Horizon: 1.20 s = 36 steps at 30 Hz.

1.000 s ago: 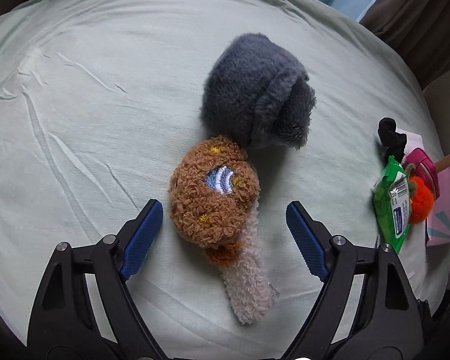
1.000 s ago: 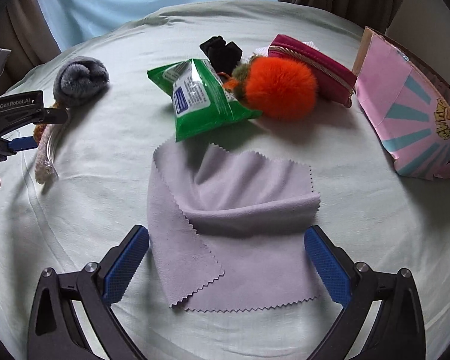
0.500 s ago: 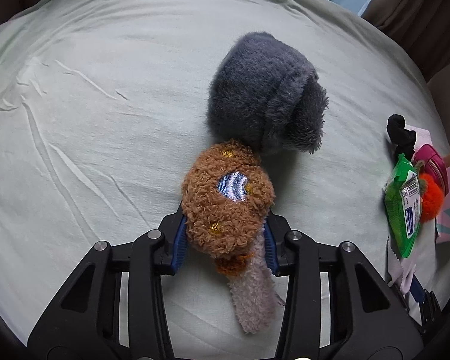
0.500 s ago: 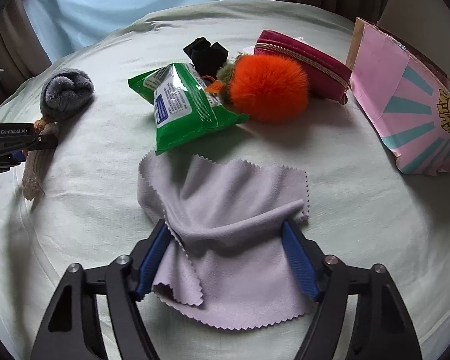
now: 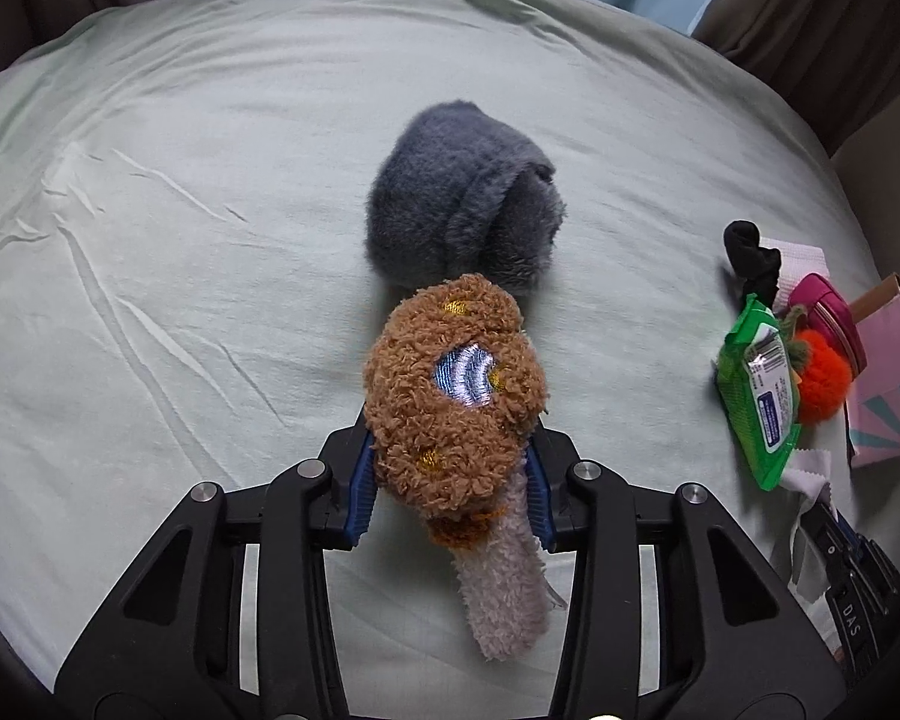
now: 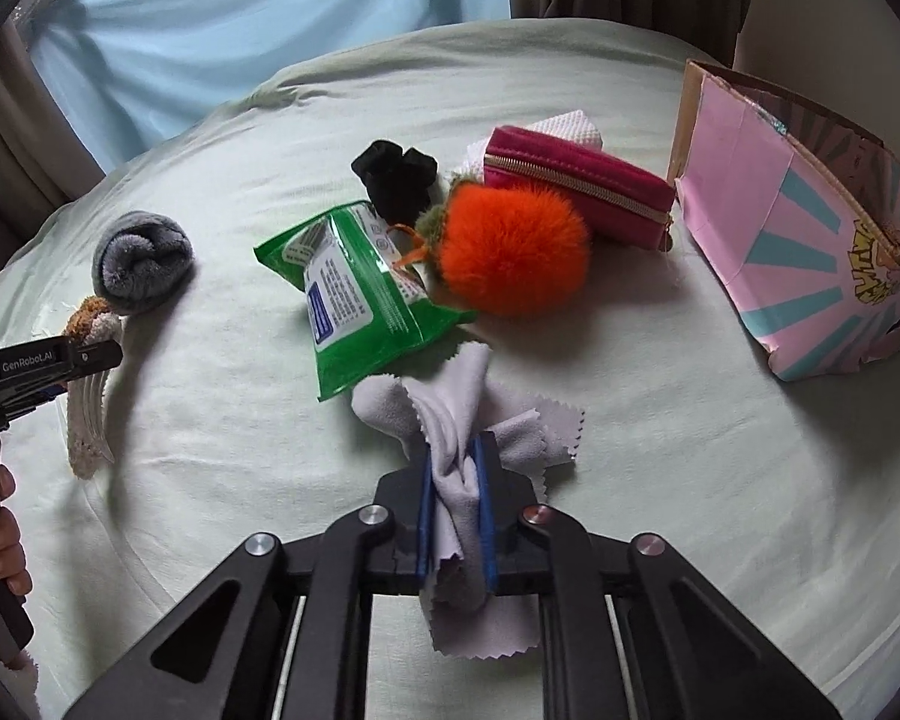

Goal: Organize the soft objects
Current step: 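Carry the plush toy with the left tool while the right tool carries the cloth to the box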

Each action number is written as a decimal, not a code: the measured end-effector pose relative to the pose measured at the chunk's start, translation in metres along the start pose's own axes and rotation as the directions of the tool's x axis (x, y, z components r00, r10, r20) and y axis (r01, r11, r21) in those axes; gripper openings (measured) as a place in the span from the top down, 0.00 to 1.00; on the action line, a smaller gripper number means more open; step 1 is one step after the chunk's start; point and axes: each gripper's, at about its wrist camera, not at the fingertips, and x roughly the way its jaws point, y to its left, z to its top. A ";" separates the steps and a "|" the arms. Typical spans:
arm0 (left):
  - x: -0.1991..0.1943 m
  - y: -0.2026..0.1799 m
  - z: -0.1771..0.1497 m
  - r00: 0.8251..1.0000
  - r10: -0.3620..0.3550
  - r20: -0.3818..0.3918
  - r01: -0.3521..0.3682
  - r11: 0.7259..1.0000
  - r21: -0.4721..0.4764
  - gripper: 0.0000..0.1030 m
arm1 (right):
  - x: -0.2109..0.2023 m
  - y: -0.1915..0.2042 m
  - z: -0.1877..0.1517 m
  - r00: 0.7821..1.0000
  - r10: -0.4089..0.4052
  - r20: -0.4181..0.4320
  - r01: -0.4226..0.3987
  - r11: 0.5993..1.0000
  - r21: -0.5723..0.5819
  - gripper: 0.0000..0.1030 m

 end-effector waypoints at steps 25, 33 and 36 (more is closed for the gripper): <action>-0.213 -0.164 0.013 0.982 0.045 0.184 -0.040 0.999 -0.031 0.65 | -0.193 -0.080 0.112 0.972 0.164 0.166 -0.143 0.981 -0.128 0.90; -0.225 -0.280 0.006 0.979 0.016 0.204 -0.008 0.999 -0.043 0.65 | -0.216 -0.161 0.155 0.969 0.161 0.186 -0.126 0.974 -0.187 0.90; -0.218 -0.327 0.006 0.980 -0.010 0.197 0.017 0.999 -0.036 0.65 | -0.216 -0.198 0.169 0.973 0.147 0.179 -0.112 0.975 -0.190 0.90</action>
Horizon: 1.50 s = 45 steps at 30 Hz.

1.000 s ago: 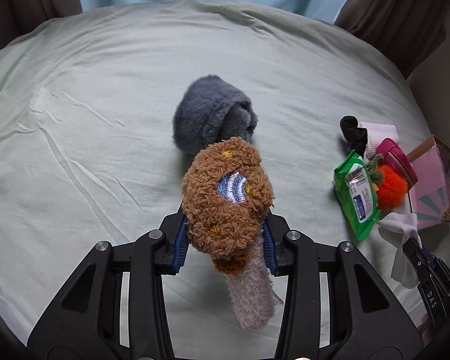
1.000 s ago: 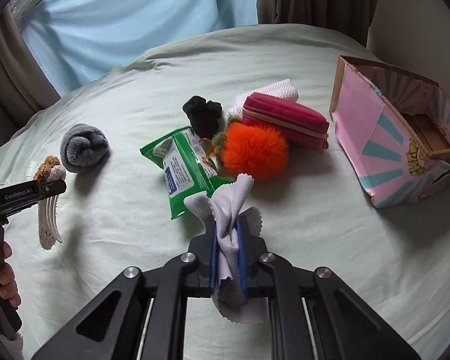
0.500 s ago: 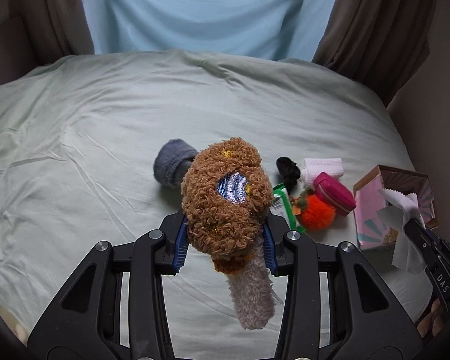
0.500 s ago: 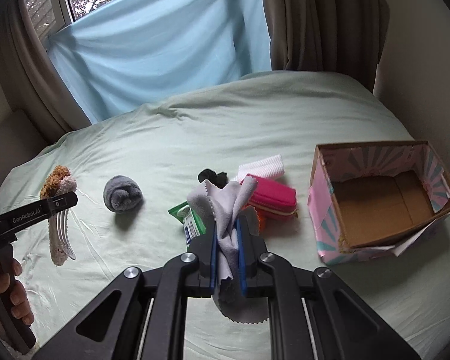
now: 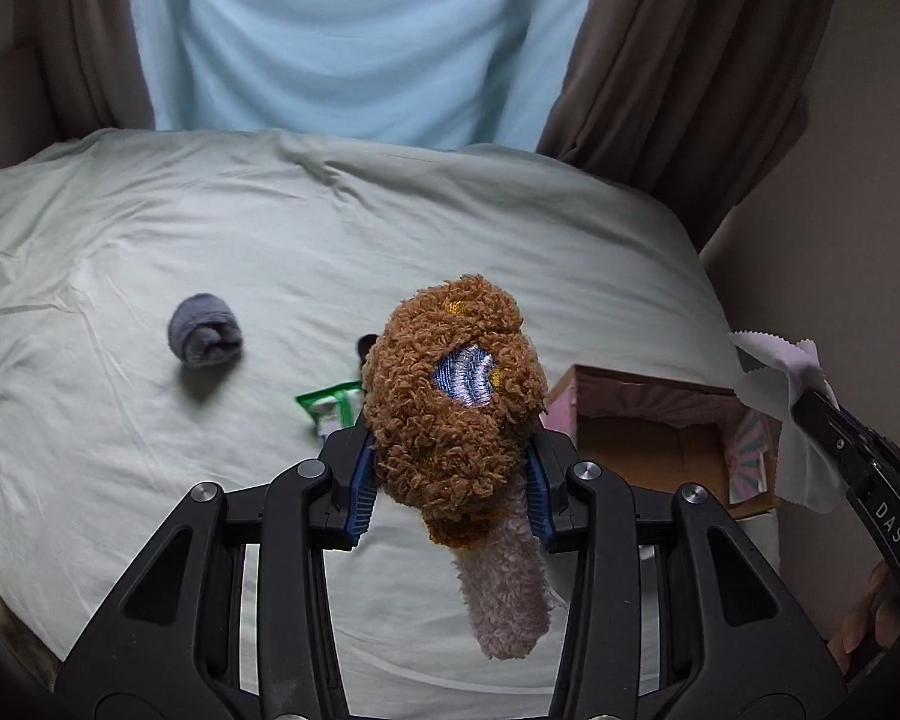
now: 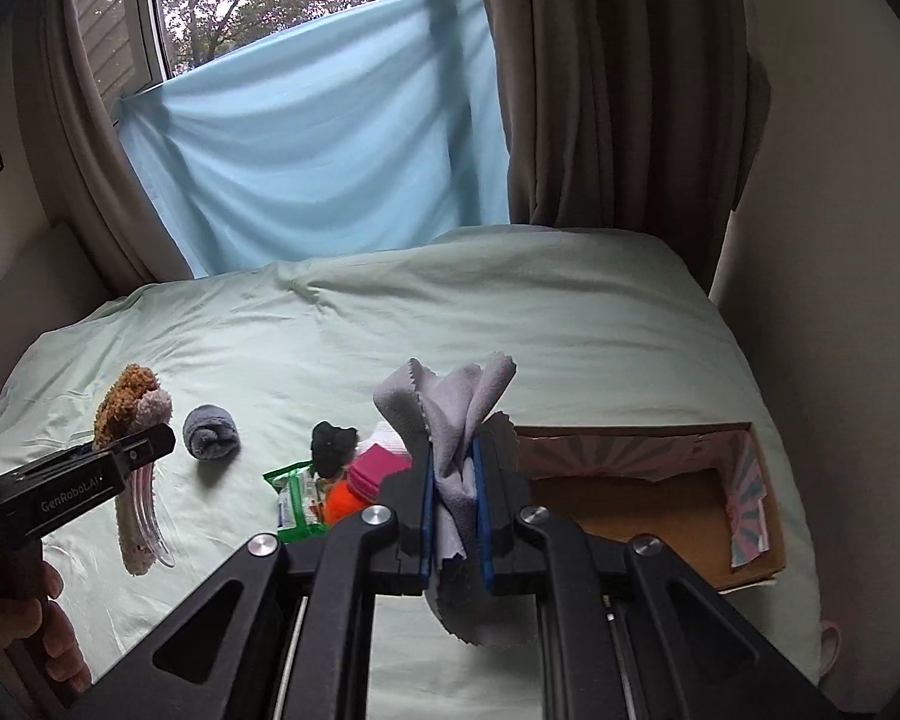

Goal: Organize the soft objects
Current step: 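Carry the plush toy with the left tool while the right tool carries the cloth to the box, then open the left tool over the box while the right tool releases the cloth inside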

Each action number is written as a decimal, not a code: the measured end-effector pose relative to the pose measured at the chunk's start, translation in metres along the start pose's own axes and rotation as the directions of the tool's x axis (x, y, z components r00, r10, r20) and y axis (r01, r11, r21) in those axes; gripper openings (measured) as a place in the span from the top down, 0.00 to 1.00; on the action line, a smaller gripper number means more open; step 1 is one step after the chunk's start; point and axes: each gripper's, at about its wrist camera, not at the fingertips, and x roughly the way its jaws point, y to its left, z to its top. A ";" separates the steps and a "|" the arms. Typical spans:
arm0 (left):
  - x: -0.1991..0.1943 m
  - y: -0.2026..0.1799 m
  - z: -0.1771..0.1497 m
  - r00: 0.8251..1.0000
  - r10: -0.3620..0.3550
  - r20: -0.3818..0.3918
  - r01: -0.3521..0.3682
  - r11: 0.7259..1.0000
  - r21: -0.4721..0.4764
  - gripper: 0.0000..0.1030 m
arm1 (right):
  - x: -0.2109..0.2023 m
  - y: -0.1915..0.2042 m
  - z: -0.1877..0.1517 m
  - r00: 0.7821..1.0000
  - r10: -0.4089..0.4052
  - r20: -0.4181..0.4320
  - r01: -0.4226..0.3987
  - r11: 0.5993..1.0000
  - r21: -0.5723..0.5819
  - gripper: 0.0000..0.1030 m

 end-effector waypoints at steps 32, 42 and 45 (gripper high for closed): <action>0.282 -0.233 -0.066 0.855 0.079 -0.513 0.095 0.948 0.305 0.65 | 0.200 -0.222 -0.020 0.843 0.064 -0.534 0.072 0.970 0.231 0.90; 0.281 -0.239 -0.067 0.849 0.101 -0.518 0.137 0.905 0.401 0.00 | 0.222 -0.231 -0.035 0.816 0.169 -0.553 0.046 0.935 0.352 0.00; 0.278 -0.239 -0.069 0.855 0.107 -0.508 0.131 0.903 0.409 0.00 | 0.221 -0.232 -0.039 0.823 0.181 -0.538 0.041 0.926 0.375 0.00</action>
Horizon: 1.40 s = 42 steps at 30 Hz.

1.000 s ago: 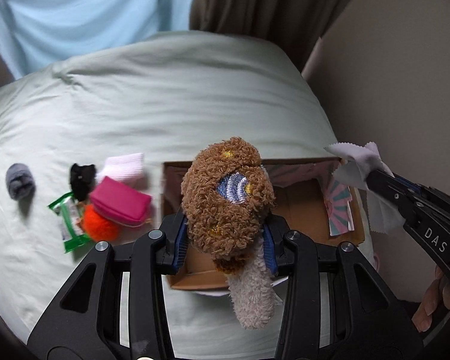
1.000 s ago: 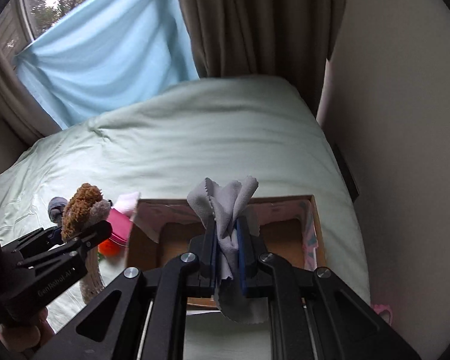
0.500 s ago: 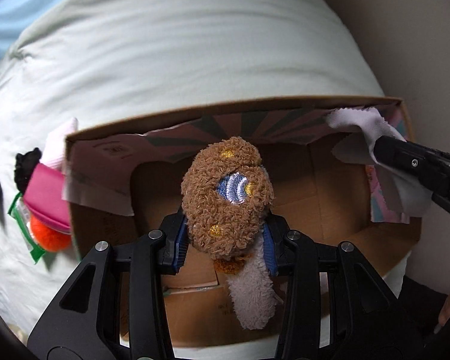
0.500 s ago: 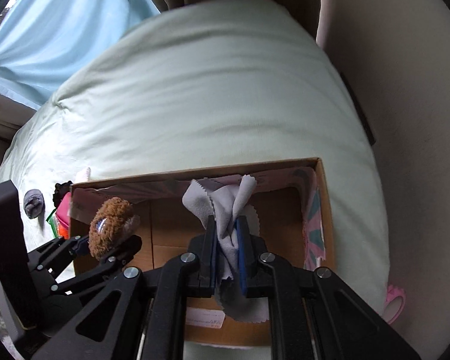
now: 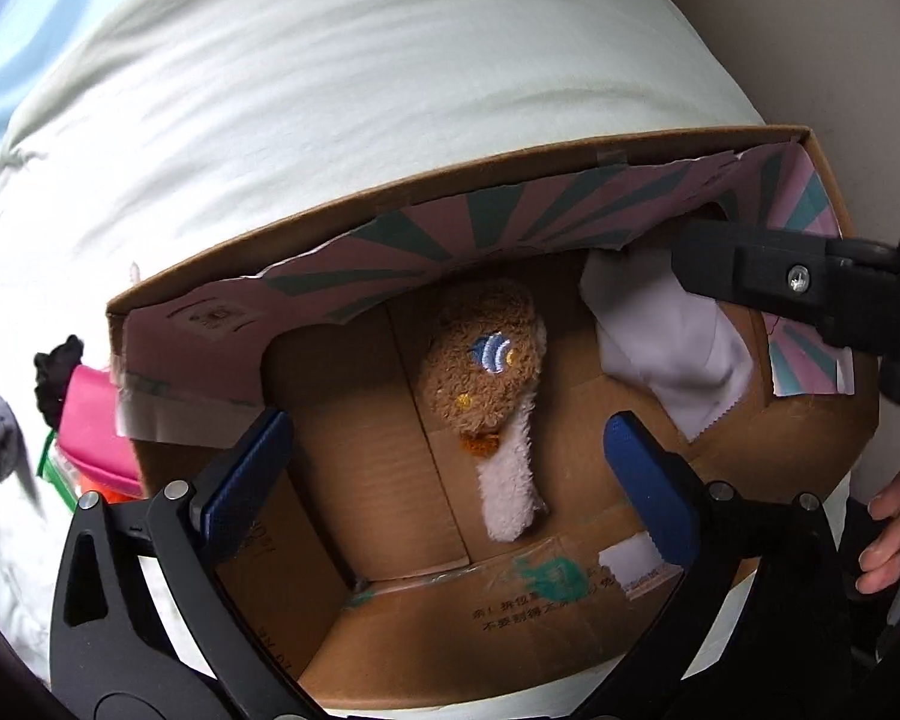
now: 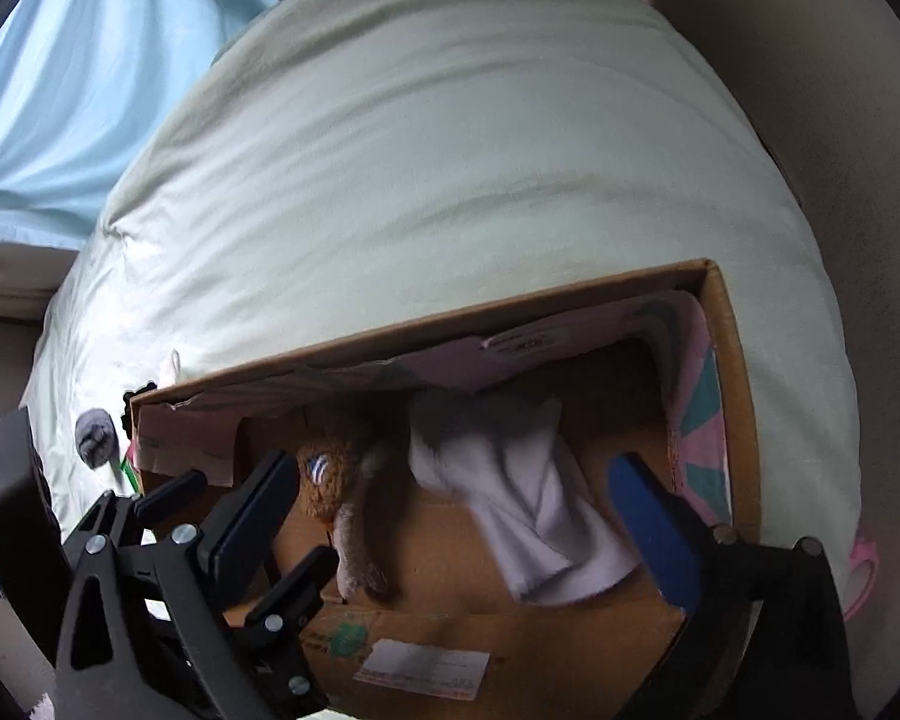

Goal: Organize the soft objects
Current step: 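Open the left tool over the box while the right tool releases the cloth inside, then lift both tools up and away from the box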

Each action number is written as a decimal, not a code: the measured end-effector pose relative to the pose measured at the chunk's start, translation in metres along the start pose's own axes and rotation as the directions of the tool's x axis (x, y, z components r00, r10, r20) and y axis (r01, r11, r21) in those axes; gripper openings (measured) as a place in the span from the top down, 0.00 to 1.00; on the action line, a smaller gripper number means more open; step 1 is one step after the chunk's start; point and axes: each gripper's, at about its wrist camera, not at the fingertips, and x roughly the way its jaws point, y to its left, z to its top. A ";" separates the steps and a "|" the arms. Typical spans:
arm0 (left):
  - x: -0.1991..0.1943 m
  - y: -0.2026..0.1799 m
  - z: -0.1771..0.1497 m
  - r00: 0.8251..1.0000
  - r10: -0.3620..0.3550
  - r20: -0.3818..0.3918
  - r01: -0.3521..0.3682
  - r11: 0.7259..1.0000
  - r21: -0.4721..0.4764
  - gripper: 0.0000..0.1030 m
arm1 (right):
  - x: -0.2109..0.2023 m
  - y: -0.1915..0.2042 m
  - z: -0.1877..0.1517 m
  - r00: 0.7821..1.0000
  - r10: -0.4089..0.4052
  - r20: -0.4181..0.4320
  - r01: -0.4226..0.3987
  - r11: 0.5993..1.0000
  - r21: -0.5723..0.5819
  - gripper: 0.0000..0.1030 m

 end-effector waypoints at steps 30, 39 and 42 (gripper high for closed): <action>-0.225 0.041 -0.094 0.934 0.034 0.356 0.015 0.991 -0.134 0.00 | -0.200 0.088 -0.096 0.949 0.003 0.314 0.059 0.981 -0.187 0.00; -0.306 0.089 -0.164 0.873 0.114 0.474 0.001 0.972 -0.235 0.00 | -0.258 0.148 -0.153 0.895 0.025 0.445 0.106 0.958 -0.267 0.00; -0.327 0.111 -0.189 0.854 0.144 0.500 -0.003 0.962 -0.271 0.00 | -0.267 0.171 -0.172 0.882 0.038 0.470 0.119 0.946 -0.300 0.00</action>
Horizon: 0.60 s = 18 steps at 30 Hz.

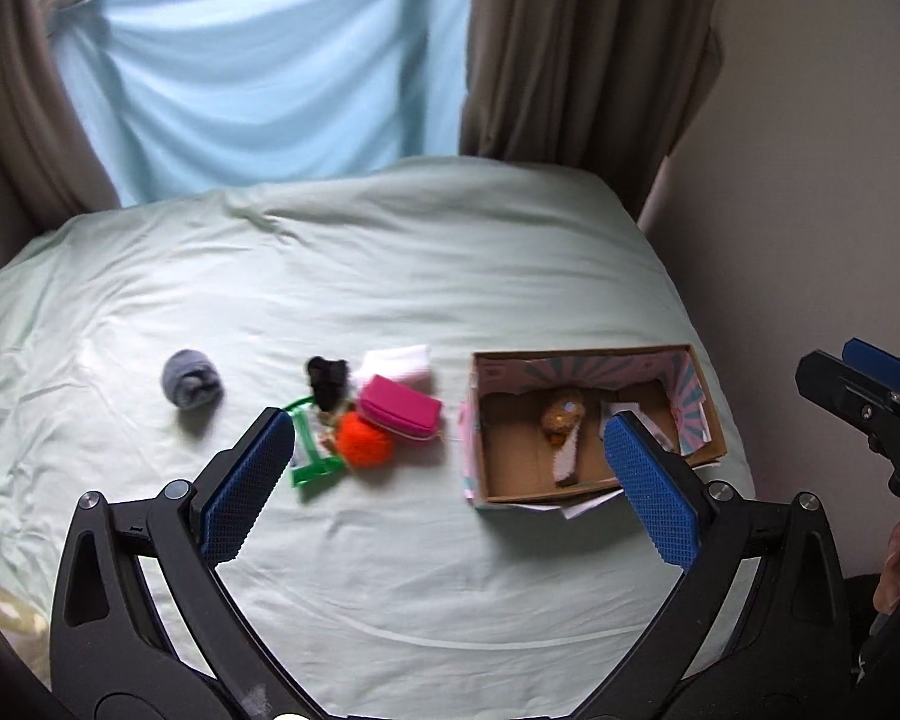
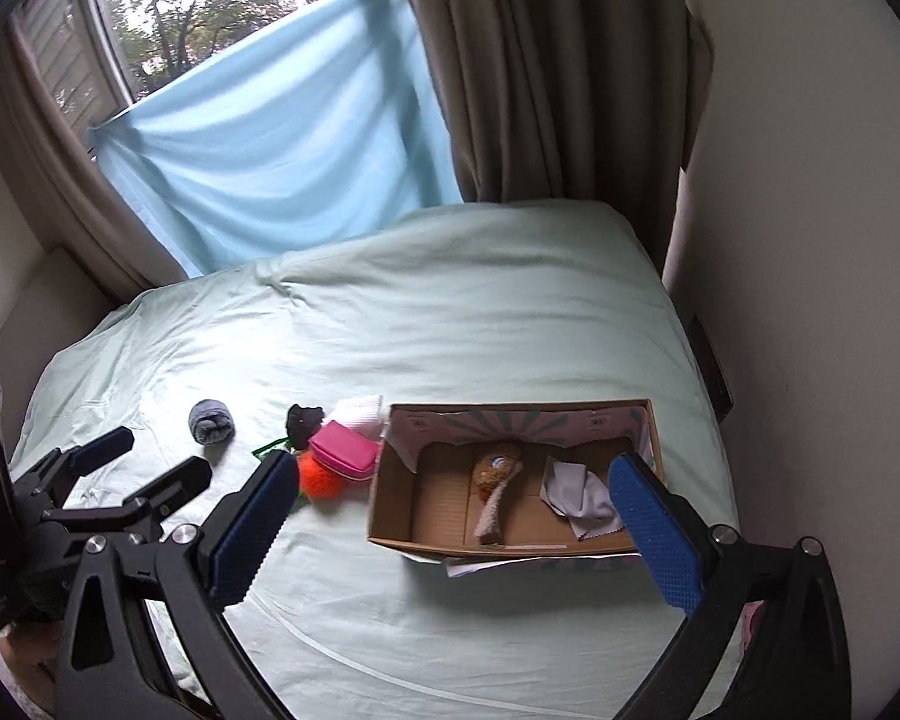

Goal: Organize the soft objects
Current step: 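Lift both tools up and away from the box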

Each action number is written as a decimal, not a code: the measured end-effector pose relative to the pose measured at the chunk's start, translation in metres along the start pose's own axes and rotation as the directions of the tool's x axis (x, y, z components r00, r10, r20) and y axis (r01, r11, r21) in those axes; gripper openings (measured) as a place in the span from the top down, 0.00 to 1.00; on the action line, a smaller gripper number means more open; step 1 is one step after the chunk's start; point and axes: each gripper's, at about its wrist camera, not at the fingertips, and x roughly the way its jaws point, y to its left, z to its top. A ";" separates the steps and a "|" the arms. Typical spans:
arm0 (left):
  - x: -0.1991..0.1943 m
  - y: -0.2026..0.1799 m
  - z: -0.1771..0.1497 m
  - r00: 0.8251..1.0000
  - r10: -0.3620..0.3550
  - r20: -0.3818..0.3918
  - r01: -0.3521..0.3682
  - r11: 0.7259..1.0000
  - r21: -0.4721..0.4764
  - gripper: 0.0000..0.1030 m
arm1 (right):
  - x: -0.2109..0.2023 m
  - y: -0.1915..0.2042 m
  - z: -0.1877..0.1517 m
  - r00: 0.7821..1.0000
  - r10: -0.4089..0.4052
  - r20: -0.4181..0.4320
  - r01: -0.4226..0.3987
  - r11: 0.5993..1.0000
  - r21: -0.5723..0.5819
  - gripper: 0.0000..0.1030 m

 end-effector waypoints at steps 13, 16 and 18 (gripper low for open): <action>-0.092 0.142 -0.029 0.987 0.102 0.121 -0.094 0.993 -0.065 0.00 | -0.034 0.118 -0.031 0.996 0.038 0.083 -0.034 0.998 -0.050 0.00; -0.099 0.177 -0.034 0.988 0.096 0.121 -0.086 0.992 -0.089 0.00 | -0.033 0.139 -0.033 0.995 0.039 0.087 -0.036 0.999 -0.032 0.00; -0.100 0.196 -0.035 0.988 0.094 0.119 -0.083 0.992 -0.096 0.00 | -0.031 0.152 -0.034 0.996 0.035 0.088 -0.033 0.999 -0.022 0.00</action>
